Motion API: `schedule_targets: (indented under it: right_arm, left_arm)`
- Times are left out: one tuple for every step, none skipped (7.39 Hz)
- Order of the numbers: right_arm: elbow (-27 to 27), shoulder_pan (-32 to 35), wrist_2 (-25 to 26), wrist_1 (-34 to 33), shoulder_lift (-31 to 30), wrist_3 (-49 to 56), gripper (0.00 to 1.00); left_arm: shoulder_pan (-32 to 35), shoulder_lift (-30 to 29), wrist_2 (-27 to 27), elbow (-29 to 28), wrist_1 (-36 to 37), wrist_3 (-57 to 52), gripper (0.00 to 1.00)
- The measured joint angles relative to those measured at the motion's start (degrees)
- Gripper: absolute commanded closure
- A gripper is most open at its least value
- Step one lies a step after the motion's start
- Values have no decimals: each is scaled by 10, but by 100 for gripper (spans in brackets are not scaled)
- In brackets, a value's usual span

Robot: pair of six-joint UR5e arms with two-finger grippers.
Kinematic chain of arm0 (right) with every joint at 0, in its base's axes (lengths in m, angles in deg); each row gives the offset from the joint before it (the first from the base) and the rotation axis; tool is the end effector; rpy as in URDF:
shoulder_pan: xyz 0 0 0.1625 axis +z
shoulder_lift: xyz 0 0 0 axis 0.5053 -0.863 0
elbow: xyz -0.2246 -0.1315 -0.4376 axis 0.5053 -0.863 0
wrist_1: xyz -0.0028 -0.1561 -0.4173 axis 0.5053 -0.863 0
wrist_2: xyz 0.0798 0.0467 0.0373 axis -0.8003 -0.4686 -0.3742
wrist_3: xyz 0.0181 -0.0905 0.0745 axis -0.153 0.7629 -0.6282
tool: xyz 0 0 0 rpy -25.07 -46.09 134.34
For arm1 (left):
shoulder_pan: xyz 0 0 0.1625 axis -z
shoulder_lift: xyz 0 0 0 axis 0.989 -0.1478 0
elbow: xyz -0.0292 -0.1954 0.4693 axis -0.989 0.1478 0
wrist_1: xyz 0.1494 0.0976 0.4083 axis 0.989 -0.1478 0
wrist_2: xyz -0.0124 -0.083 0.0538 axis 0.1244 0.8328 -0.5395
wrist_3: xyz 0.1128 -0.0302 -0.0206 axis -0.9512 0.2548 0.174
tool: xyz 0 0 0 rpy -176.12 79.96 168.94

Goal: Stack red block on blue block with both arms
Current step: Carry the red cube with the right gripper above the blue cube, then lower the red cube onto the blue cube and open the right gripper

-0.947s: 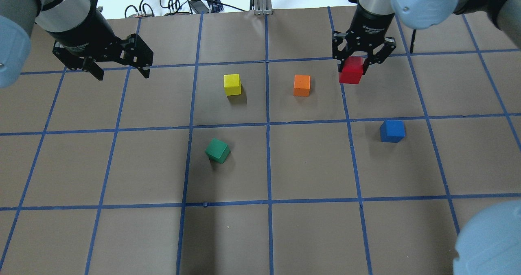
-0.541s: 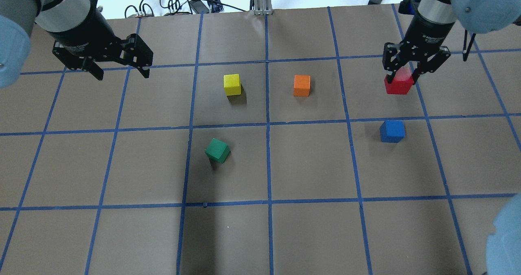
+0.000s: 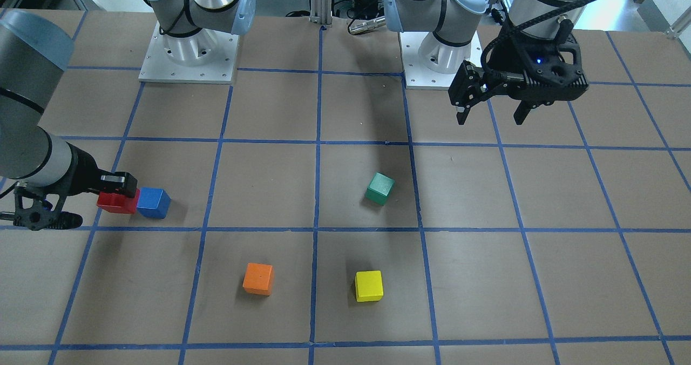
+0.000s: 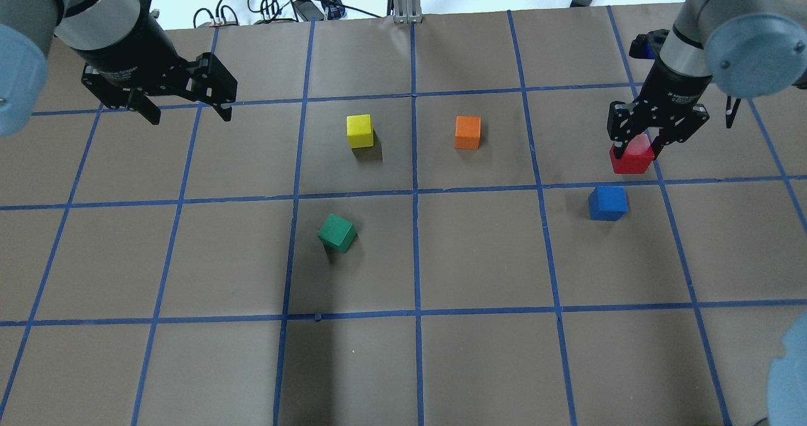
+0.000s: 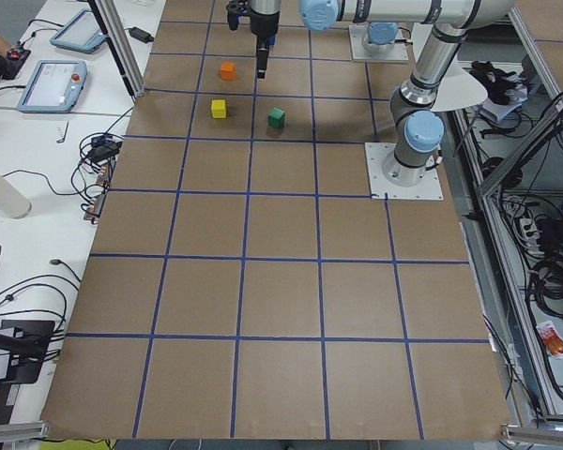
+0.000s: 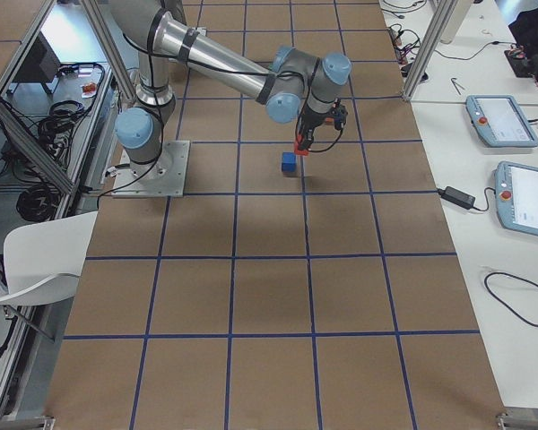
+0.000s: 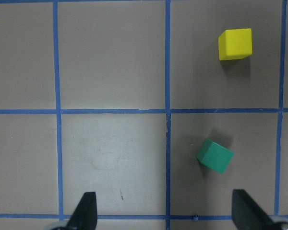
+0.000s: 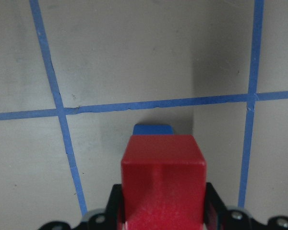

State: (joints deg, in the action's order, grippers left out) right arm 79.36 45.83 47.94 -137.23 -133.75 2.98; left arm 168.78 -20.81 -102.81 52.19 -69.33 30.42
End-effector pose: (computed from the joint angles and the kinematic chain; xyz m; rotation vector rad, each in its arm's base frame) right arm -0.0149 -0.6136 0.3416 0.1147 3.1004 0.2783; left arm -0.1068 -0.5225 0.5679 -0.0175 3.1194 -0.1358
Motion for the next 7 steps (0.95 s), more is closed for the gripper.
schedule_targets:
  right_arm:
    - [29,0,0,-44,-4,0,100]
    - [48,0,0,-70,-6,0,100]
    - [56,1,0,-82,-8,-1,100]
    - [59,1,-1,-83,-11,-1,100]
    - [62,2,-2,-76,-18,-2,100]
    - [64,2,-2,-65,-26,-1,100]
    - [66,3,-3,-59,-28,-1,100]
  left_arm:
    - [0,0,0,0,0,0,0]
    - [0,0,0,0,0,0,0]
    - [0,0,0,0,0,0,0]
    - [0,0,0,0,0,0,0]
    - [0,0,0,0,0,0,0]
    - [0,0,0,0,0,0,0]
    - [0,0,0,0,0,0,0]
